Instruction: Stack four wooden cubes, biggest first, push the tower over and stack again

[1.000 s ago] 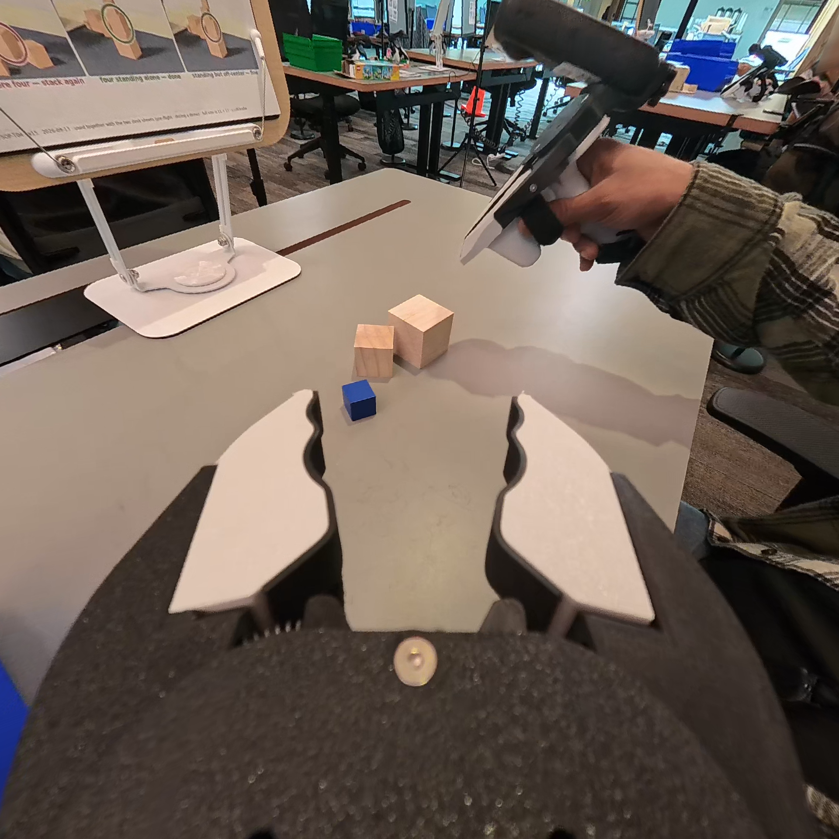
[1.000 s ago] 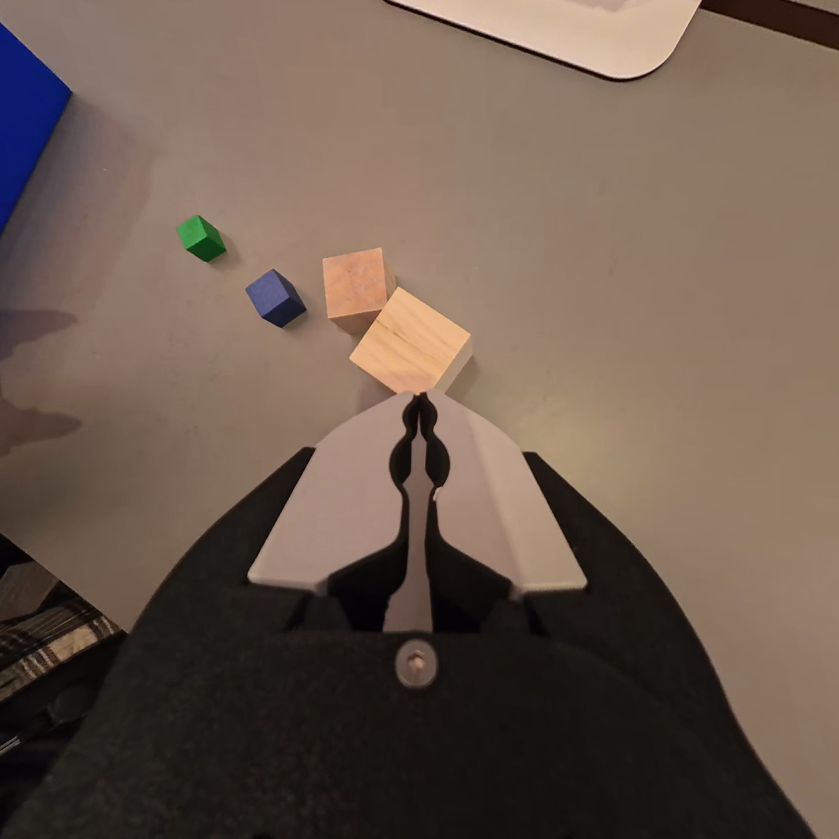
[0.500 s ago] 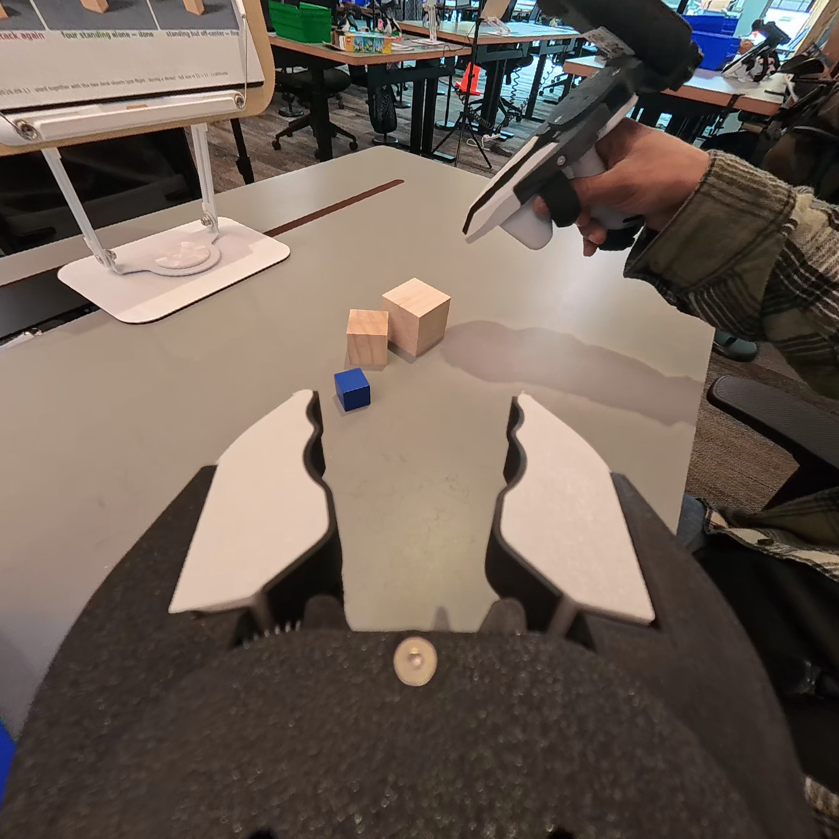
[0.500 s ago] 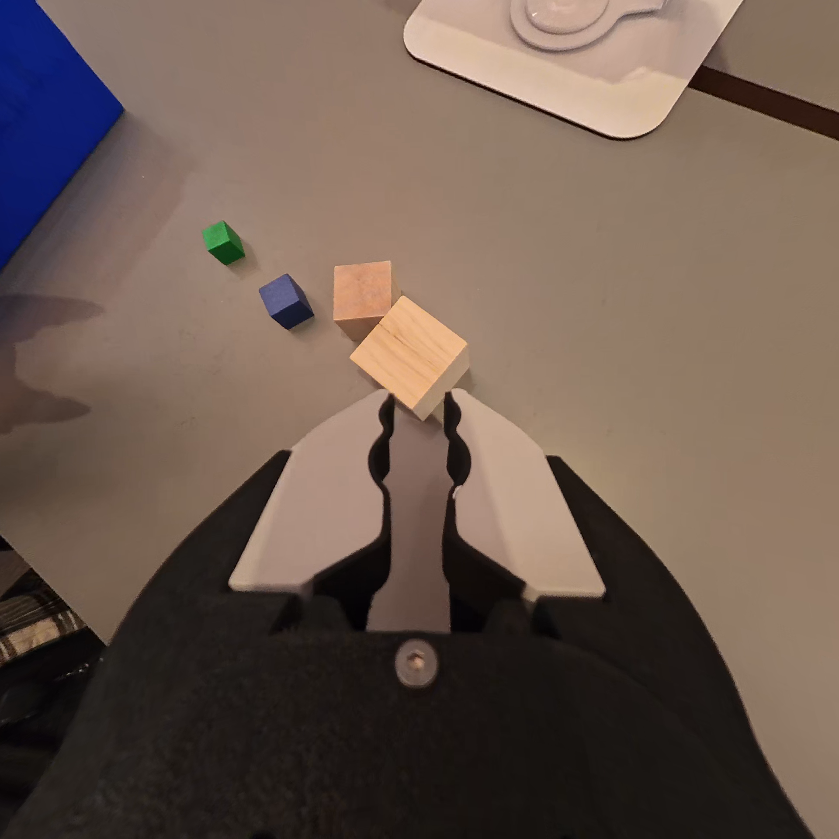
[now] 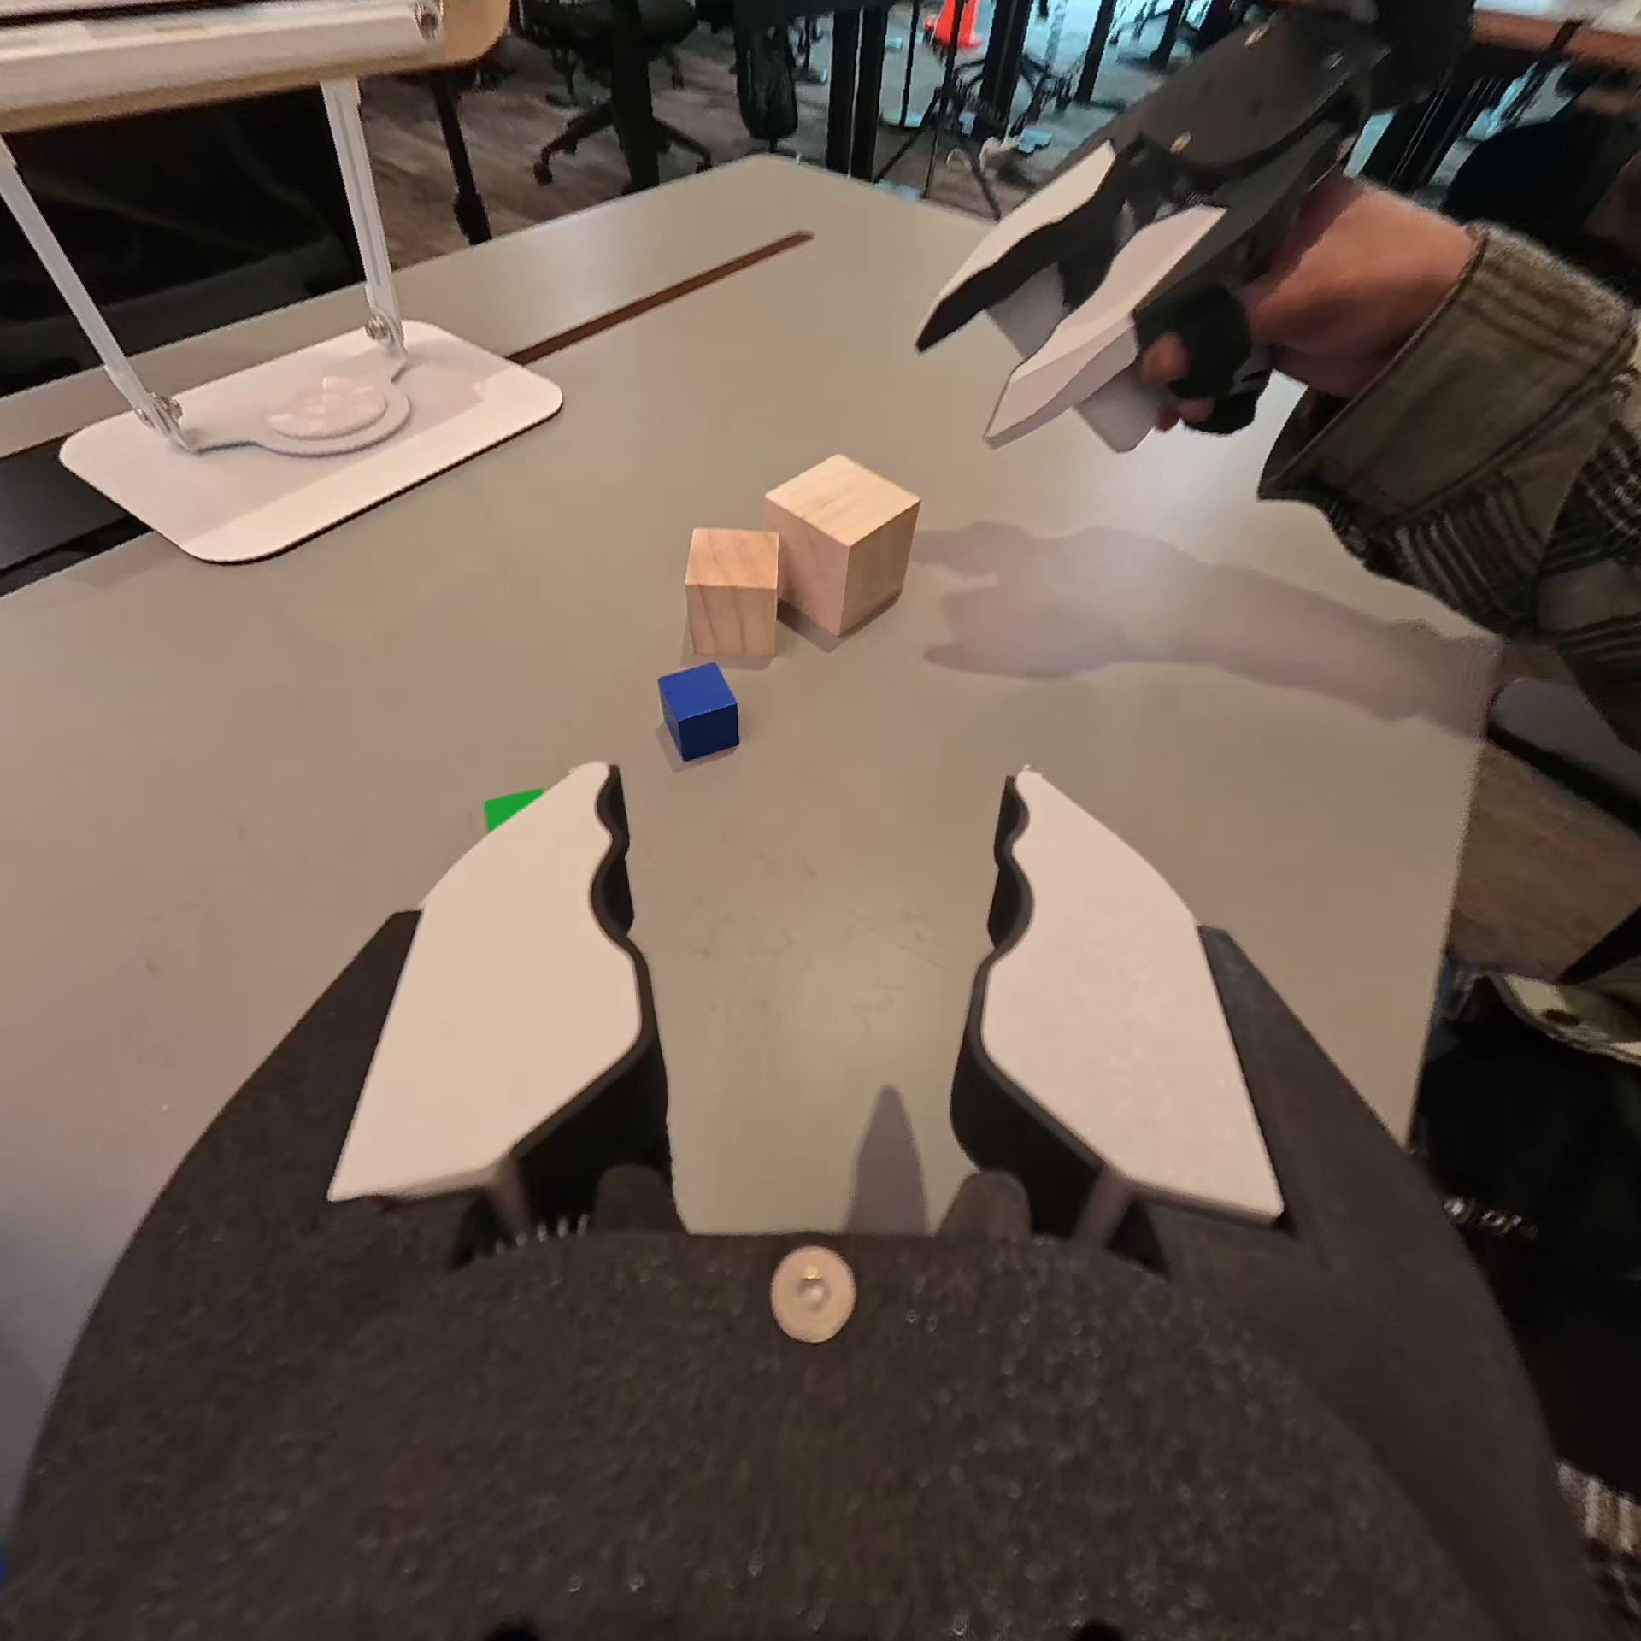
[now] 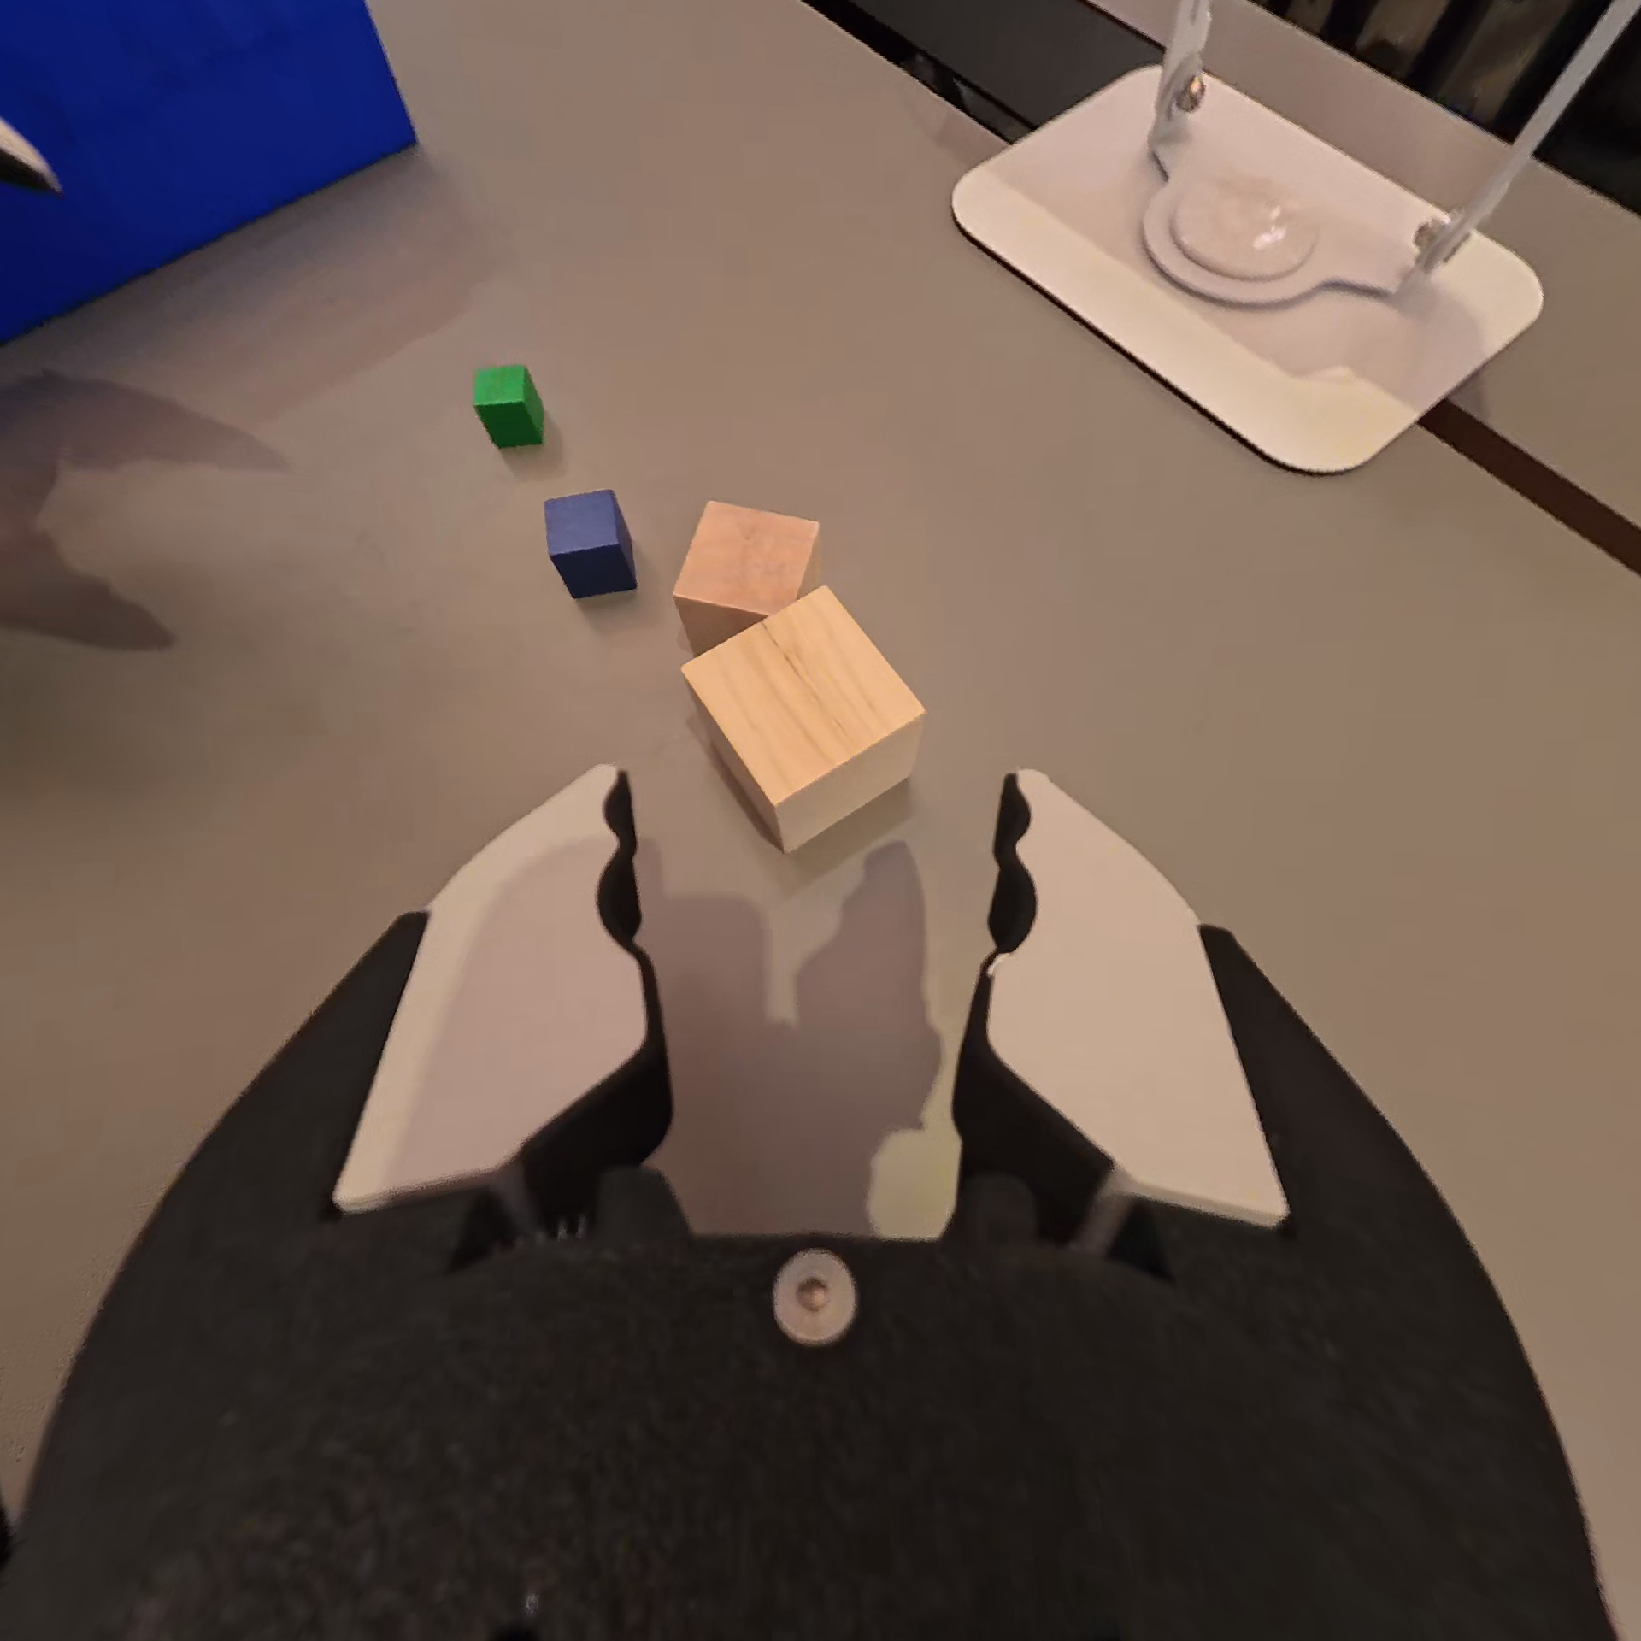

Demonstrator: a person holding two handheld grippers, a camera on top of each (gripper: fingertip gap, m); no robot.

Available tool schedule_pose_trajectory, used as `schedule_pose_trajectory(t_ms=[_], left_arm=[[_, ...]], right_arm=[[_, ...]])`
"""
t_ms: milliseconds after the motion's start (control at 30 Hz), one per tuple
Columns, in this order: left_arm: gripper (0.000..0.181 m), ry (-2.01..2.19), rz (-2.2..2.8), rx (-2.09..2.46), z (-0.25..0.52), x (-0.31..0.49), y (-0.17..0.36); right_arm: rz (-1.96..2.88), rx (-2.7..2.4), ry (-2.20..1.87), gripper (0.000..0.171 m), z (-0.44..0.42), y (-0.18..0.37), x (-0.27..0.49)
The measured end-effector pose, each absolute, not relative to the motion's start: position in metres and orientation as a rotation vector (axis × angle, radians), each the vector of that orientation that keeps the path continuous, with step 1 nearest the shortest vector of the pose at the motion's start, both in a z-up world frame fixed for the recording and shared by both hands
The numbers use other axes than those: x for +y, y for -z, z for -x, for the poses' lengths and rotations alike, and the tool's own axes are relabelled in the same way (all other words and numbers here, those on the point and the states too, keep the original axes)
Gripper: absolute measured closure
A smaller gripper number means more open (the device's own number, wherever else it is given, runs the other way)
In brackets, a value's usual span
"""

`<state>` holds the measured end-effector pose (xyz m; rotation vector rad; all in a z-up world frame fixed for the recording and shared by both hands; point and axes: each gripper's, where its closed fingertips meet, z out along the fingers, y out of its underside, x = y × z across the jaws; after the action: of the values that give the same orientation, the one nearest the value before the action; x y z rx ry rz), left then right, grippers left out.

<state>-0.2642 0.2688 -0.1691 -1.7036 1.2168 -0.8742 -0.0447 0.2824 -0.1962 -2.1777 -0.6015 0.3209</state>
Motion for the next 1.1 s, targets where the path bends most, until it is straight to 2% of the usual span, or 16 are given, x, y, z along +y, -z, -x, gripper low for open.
schedule_pose_trajectory(t_ms=[33, 400, 1100], left_arm=[[0.102, 0.856, 1.711, 1.223, 0.263, 0.27, 0.171], [0.096, 0.774, 1.775, 1.241, 0.238, 0.302, 0.188], [0.091, 0.615, 1.811, 1.536, 0.184, 0.339, 0.231]], right_arm=[[2.156, -0.622, -0.327, 0.091, 0.045, 0.197, 0.283], [1.904, -0.896, -0.387, 0.074, 0.049, 0.204, 0.284], [1.78, -0.905, -0.471, 0.08, 0.05, 0.206, 0.28]])
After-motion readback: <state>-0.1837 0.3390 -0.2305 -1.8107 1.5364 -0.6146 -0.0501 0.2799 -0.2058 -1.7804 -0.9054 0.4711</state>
